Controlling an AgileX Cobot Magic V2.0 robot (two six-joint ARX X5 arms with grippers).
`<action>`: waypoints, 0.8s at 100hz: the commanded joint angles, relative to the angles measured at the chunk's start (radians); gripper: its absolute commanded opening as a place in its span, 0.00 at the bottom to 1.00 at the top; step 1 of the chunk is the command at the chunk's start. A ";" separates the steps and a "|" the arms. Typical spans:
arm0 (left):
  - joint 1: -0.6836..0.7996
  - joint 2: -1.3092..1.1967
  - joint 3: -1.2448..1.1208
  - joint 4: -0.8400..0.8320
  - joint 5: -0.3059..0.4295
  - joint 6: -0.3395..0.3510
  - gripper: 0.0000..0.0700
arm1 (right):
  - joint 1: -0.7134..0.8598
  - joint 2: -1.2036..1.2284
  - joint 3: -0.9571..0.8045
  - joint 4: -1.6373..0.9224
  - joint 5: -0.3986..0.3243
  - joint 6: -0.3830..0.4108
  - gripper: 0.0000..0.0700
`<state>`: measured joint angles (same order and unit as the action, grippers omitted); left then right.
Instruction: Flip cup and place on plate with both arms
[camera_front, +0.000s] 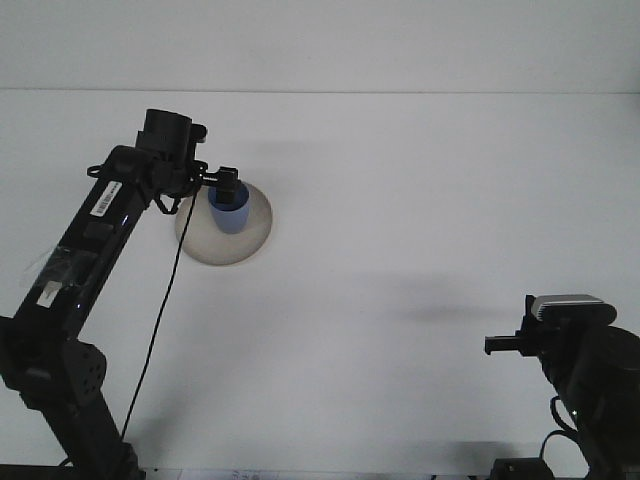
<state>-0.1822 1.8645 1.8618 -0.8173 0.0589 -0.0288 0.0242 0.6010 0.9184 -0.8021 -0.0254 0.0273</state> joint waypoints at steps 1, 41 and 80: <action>0.005 -0.020 0.021 0.000 0.006 -0.029 0.78 | 0.001 0.003 0.010 0.009 0.000 0.010 0.00; 0.005 -0.511 -0.307 0.166 -0.066 -0.060 0.78 | 0.001 0.003 0.010 0.013 0.000 0.010 0.00; 0.005 -1.130 -0.948 0.423 -0.071 -0.070 0.71 | 0.001 0.002 0.010 0.069 0.000 0.010 0.00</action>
<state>-0.1749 0.7887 0.9855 -0.4053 -0.0051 -0.0925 0.0242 0.6010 0.9184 -0.7471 -0.0254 0.0273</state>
